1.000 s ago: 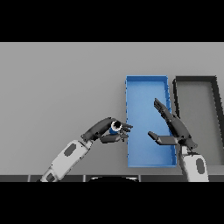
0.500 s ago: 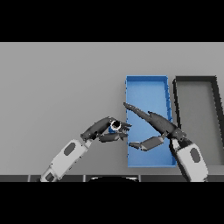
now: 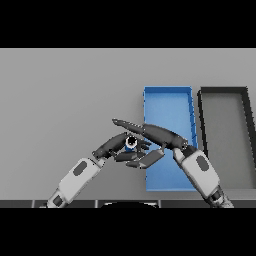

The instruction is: Pick up the blue pipe and place it into the blue bin.

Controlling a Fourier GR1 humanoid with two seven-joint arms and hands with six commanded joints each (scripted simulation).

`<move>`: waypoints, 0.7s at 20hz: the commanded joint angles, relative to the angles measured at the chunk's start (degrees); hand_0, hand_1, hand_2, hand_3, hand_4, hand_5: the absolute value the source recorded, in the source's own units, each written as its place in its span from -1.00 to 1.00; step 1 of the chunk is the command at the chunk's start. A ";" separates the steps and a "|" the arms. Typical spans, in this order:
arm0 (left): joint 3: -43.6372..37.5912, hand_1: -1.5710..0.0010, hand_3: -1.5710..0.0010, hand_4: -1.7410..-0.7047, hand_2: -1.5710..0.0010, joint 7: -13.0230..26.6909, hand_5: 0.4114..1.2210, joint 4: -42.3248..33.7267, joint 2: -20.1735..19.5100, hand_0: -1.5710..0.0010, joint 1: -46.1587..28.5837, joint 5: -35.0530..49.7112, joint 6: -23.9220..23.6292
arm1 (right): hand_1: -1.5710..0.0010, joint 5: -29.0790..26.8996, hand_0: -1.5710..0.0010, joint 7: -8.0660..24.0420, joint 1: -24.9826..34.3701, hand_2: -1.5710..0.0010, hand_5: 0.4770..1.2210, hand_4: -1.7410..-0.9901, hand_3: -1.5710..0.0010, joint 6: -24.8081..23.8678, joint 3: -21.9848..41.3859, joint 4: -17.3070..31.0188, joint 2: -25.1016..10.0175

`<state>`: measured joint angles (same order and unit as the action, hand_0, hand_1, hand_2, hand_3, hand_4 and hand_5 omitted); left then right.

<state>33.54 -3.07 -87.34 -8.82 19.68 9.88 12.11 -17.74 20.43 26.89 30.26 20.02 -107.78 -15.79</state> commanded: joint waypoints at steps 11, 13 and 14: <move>1.11 -0.06 0.15 -0.75 -0.01 2.68 1.00 -0.24 -1.69 -0.12 2.28 -5.44 -1.32 | 0.09 0.06 0.11 0.00 8.91 0.09 -0.80 -0.23 0.28 4.37 1.68 10.26 4.88; 0.73 -0.28 0.21 -0.84 -0.26 0.33 0.93 -0.28 -1.02 -0.31 1.15 -4.77 -1.47 | -0.30 -3.34 -0.29 0.92 7.62 -0.30 -0.66 -0.47 -0.06 4.57 2.55 9.14 4.94; 0.23 -0.43 0.27 -0.87 -0.41 -0.65 0.94 -0.52 -0.67 -0.45 0.31 -2.82 -0.68 | -0.44 -4.18 -0.43 1.96 7.96 -0.44 -0.53 -0.39 -0.24 3.70 2.66 9.27 5.48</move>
<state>33.77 -3.79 -87.85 -9.49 19.97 7.13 11.55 -21.94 22.30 34.87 33.93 22.68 -98.51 -10.29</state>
